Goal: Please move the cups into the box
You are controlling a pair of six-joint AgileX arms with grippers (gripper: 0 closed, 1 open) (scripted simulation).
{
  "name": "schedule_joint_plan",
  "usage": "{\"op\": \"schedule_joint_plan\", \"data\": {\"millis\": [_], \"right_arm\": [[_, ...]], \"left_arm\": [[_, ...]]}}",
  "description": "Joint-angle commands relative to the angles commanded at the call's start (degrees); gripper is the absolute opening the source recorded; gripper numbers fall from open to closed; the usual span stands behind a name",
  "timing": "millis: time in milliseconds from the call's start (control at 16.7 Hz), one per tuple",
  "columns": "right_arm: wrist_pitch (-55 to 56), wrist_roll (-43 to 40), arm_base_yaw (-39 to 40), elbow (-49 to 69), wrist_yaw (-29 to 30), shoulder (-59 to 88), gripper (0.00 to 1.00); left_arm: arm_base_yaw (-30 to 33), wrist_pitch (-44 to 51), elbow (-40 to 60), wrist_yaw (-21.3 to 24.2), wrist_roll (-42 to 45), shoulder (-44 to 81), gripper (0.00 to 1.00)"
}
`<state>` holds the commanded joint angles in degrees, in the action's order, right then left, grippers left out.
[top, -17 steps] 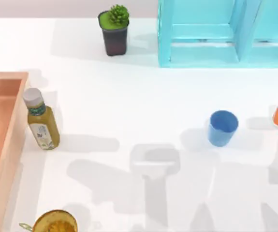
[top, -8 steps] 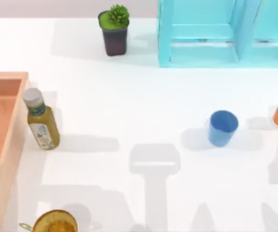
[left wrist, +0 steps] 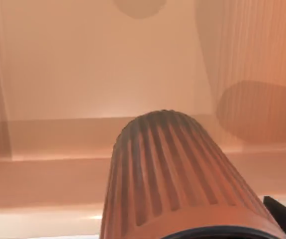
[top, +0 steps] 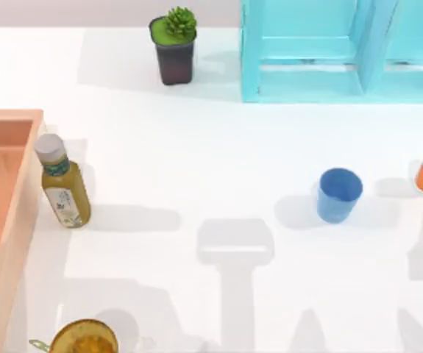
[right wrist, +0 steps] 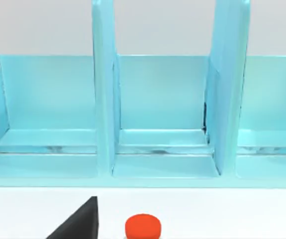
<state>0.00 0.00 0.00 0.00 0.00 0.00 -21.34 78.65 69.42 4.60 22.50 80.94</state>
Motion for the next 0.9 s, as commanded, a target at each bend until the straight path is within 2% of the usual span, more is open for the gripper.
{"op": "schedule_joint_plan", "data": {"millis": [240, 540, 900], "right_arm": [[0.0, 0.0, 0.0, 0.0, 0.0, 0.0, 1.00], [0.0, 0.0, 0.0, 0.0, 0.0, 0.0, 1.00], [0.0, 0.0, 0.0, 0.0, 0.0, 0.0, 1.00]], "left_arm": [[-0.7, -9.0, -8.5, 0.0, 0.2, 0.2, 0.00], [-0.9, -10.6, -10.1, 0.1, 0.5, 0.5, 0.00], [-0.9, -10.6, -10.1, 0.1, 0.5, 0.5, 0.45]]}}
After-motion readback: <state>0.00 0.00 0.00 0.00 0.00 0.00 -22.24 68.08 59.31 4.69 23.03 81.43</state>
